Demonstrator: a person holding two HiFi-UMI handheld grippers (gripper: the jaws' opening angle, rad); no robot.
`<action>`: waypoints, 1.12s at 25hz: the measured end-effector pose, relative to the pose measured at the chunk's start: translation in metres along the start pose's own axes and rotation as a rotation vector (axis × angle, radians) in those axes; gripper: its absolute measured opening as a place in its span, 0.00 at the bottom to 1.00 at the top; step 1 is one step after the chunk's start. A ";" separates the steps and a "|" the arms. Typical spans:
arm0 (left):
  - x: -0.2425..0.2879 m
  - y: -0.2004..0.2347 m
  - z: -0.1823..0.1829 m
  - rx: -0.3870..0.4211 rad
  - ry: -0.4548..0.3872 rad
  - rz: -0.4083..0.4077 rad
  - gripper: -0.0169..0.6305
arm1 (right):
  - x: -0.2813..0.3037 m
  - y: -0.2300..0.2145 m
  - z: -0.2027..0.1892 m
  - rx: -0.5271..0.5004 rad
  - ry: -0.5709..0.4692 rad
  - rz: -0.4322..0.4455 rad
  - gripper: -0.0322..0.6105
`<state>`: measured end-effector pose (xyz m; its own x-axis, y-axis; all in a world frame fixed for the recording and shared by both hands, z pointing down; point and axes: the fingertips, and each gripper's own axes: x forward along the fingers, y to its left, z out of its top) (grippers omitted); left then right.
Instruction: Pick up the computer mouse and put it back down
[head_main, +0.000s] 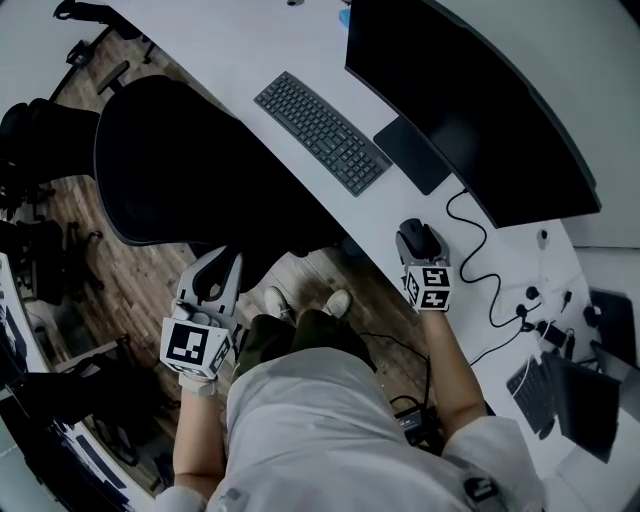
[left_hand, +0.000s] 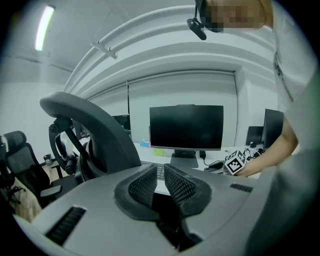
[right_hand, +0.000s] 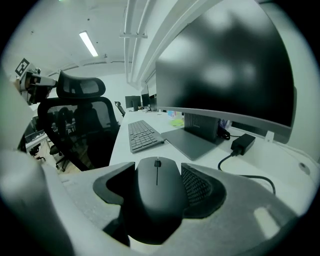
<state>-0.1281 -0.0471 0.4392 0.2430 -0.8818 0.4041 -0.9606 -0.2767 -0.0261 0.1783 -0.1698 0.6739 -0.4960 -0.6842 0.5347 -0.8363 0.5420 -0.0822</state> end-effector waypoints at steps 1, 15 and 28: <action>0.000 -0.001 -0.001 0.005 0.004 0.000 0.09 | 0.002 -0.002 -0.005 -0.002 0.009 -0.004 0.49; 0.002 -0.001 -0.003 0.026 0.011 0.013 0.09 | 0.022 -0.007 -0.042 -0.021 0.083 -0.023 0.49; 0.002 -0.002 -0.003 0.036 0.004 0.013 0.09 | 0.026 -0.003 -0.048 -0.100 0.127 -0.051 0.49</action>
<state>-0.1263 -0.0469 0.4427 0.2296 -0.8842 0.4068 -0.9584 -0.2783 -0.0641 0.1794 -0.1659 0.7288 -0.4148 -0.6485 0.6383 -0.8292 0.5583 0.0284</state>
